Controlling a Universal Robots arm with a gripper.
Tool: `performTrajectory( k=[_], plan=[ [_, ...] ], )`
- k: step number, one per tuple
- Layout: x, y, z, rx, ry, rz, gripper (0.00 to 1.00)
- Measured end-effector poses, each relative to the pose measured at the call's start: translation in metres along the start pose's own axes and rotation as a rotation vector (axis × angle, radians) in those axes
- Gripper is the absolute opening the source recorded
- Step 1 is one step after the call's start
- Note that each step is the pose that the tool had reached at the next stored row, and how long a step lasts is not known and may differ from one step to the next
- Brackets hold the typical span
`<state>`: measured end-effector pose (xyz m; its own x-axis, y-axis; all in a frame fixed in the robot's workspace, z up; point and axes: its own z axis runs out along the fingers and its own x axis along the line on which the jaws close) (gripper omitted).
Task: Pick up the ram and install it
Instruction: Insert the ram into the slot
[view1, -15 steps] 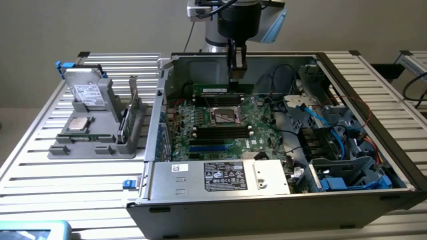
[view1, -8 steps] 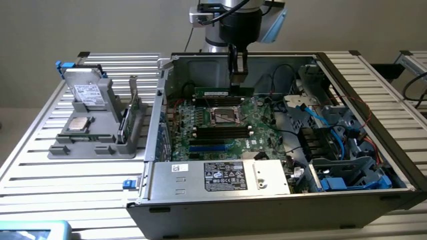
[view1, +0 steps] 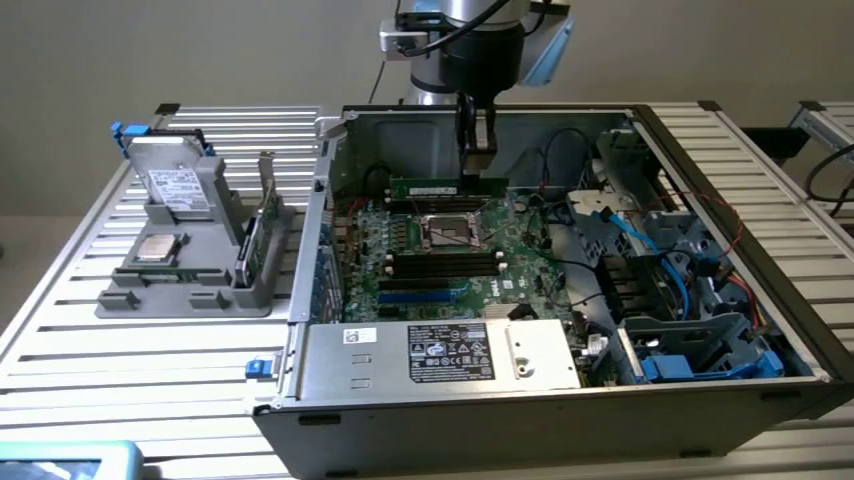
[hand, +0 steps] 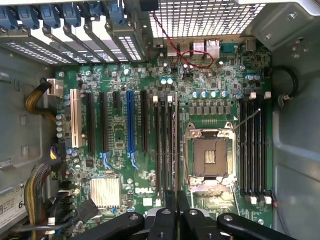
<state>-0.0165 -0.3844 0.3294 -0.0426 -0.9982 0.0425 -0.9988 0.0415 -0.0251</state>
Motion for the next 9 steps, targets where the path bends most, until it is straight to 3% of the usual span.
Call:
performTrajectory(
  k=[9],
  plan=[
    [0.002,-0.0008,0.0129,0.0004,0.003,-0.009,0.13]
  ],
)
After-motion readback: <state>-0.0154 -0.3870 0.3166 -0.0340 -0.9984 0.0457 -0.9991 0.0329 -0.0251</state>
